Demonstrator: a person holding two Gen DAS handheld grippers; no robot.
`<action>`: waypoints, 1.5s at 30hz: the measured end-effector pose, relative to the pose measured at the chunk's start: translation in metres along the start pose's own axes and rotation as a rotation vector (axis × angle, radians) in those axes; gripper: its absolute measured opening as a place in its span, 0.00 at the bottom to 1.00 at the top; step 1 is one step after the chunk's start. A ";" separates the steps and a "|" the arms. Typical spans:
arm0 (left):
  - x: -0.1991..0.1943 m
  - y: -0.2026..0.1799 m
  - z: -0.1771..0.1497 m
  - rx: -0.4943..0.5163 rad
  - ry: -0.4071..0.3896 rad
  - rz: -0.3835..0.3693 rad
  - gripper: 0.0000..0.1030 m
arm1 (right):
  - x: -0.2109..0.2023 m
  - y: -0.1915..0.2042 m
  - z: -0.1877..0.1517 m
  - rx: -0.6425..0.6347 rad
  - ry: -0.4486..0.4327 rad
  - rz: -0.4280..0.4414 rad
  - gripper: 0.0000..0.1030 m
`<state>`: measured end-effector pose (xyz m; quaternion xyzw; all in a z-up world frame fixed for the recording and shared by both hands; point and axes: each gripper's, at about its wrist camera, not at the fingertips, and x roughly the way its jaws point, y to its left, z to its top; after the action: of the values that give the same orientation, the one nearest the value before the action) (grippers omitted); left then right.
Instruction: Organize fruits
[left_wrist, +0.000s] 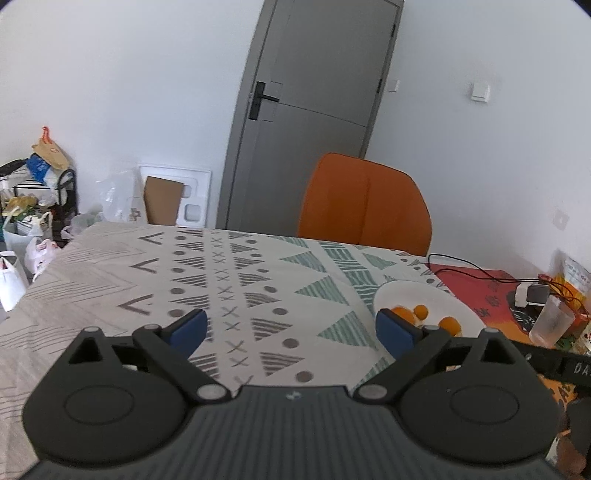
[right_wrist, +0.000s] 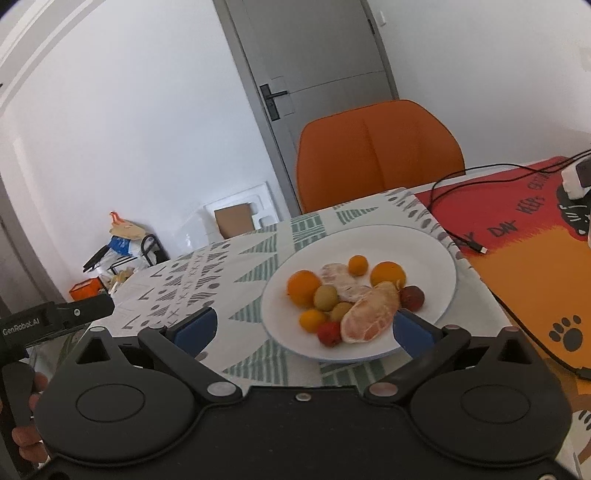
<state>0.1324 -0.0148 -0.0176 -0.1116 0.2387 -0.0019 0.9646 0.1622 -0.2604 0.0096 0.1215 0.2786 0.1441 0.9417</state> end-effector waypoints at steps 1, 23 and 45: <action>-0.003 0.003 -0.001 -0.002 0.000 0.007 0.94 | -0.002 0.002 0.000 -0.002 -0.002 0.002 1.00; -0.058 0.029 -0.007 0.028 -0.038 0.035 0.96 | -0.043 0.022 -0.004 0.001 -0.024 0.008 1.00; -0.097 0.026 -0.015 0.134 -0.049 0.041 0.96 | -0.070 0.044 -0.015 -0.098 -0.020 0.046 1.00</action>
<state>0.0382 0.0131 0.0090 -0.0417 0.2166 0.0046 0.9754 0.0884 -0.2408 0.0452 0.0831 0.2592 0.1779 0.9457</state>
